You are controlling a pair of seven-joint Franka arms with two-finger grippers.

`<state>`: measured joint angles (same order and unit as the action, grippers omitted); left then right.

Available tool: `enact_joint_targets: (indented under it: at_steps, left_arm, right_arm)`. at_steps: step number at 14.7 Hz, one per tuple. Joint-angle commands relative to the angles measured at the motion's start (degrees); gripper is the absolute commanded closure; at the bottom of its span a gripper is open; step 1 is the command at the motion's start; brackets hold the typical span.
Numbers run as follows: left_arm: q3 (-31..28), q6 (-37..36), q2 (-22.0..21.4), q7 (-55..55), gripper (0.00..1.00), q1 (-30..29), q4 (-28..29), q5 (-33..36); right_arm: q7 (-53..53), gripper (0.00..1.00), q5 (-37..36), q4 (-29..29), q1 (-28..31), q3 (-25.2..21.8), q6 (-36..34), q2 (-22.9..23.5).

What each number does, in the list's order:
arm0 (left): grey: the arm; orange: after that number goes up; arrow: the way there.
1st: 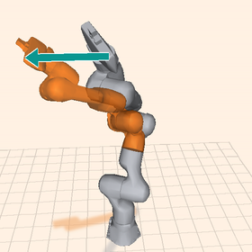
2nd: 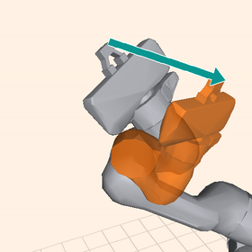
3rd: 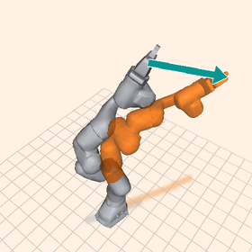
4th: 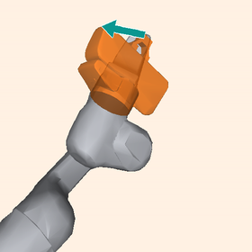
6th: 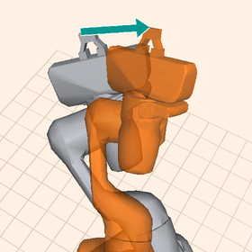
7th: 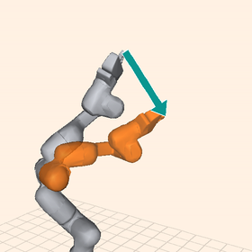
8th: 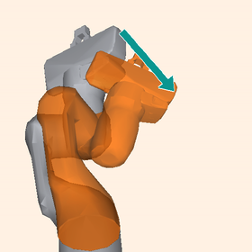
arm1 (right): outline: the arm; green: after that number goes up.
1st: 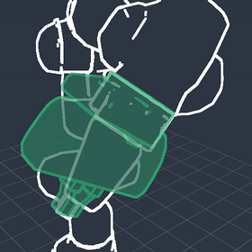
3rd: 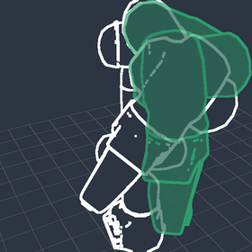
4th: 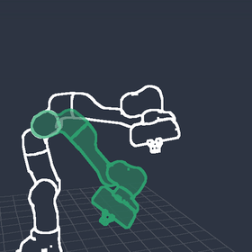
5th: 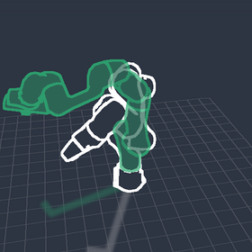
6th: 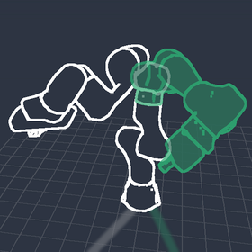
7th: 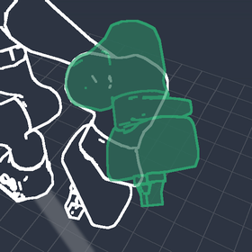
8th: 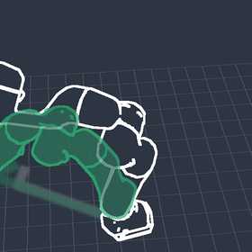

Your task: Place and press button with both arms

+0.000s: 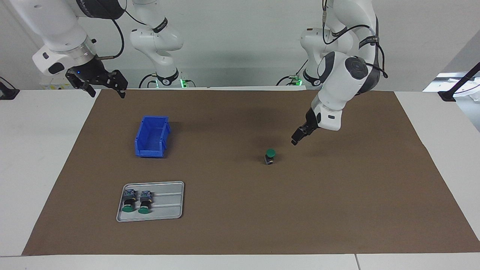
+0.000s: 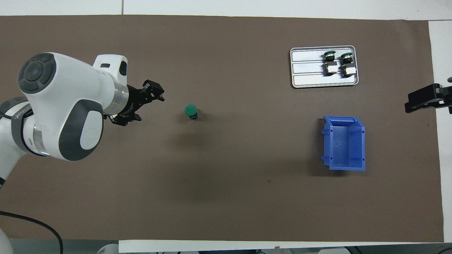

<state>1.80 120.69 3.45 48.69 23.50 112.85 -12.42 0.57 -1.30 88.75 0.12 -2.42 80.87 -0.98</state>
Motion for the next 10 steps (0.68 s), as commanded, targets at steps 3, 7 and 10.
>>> enact_joint_targets:
  at_steps: [3, 7, 10]
  left_arm:
    - [-0.5, -4.6, 4.9, -3.1, 0.42, 2.5, -7.1, 1.7]
    - [-0.6, -4.8, 9.9, -3.1, 0.81, 5.8, -11.1, 3.5]
    - [-0.6, -5.8, 13.6, -3.1, 0.85, 7.2, -15.9, 5.5]
  right_arm:
    - [-1.3, 0.01, 0.2, 1.8, 0.2, 0.0, 0.4, -1.5]
    - [-1.3, 0.01, 0.2, 1.8, 0.2, 0.0, 0.4, -1.5]
    - [-1.3, 0.01, 0.2, 1.8, 0.2, 0.0, 0.4, -1.5]
